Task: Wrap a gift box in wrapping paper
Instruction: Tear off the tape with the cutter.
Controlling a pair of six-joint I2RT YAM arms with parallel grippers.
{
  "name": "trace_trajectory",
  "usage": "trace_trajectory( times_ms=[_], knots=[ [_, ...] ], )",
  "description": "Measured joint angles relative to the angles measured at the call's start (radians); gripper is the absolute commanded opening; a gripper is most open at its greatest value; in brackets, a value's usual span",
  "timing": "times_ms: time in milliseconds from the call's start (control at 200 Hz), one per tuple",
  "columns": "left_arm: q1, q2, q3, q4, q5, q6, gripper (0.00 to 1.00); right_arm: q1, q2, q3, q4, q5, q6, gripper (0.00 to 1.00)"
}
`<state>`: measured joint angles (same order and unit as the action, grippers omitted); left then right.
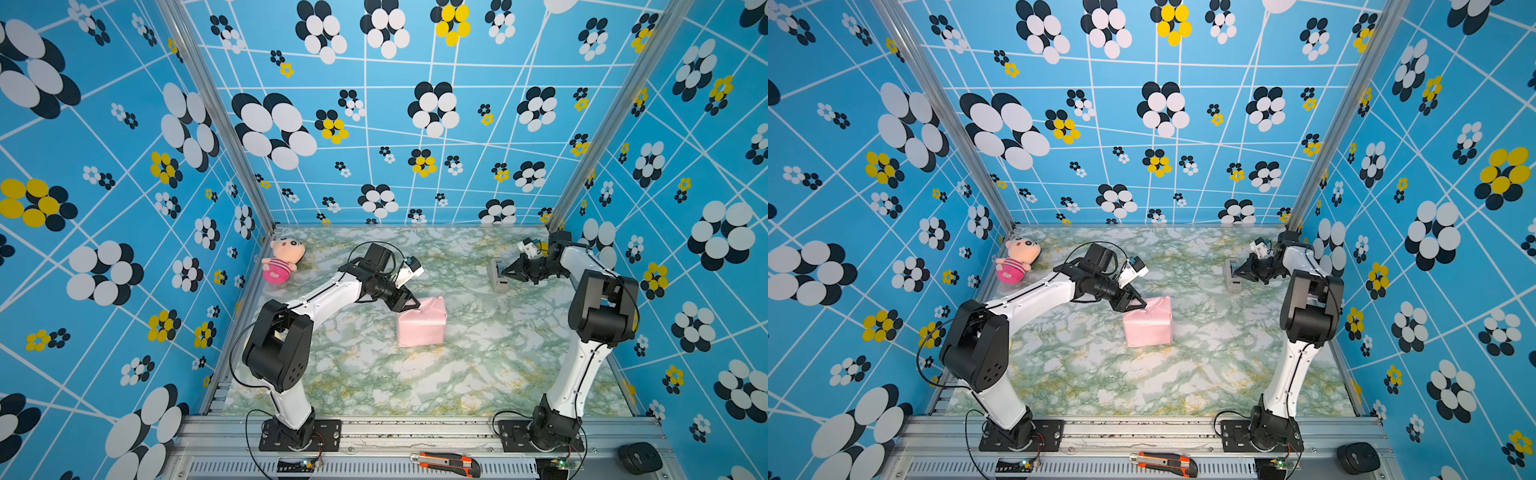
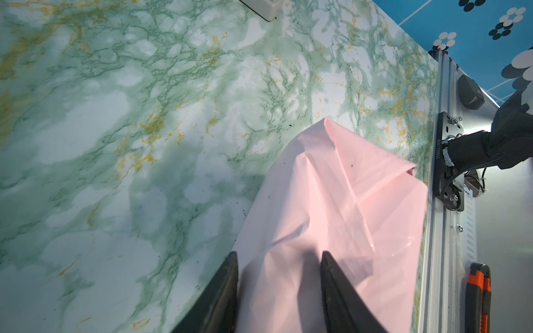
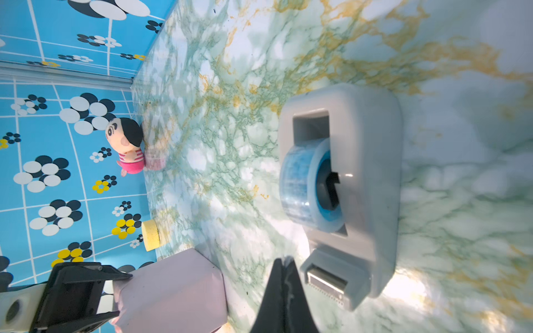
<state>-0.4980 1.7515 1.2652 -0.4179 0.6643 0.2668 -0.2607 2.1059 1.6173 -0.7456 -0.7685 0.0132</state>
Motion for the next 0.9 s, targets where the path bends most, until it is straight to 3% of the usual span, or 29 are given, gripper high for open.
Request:
trace_trajectory(
  times_ms=[470, 900],
  knots=[
    [0.000, 0.000, 0.000, 0.002, -0.001, 0.000, 0.46, -0.008, -0.103, -0.269, 0.075, 0.045, 0.113, 0.00],
    [-0.006, -0.007, 0.000, 0.004, -0.026, 0.000, 0.46, -0.011, -0.072, -0.302, 0.224, 0.079, 0.269, 0.00]
  ],
)
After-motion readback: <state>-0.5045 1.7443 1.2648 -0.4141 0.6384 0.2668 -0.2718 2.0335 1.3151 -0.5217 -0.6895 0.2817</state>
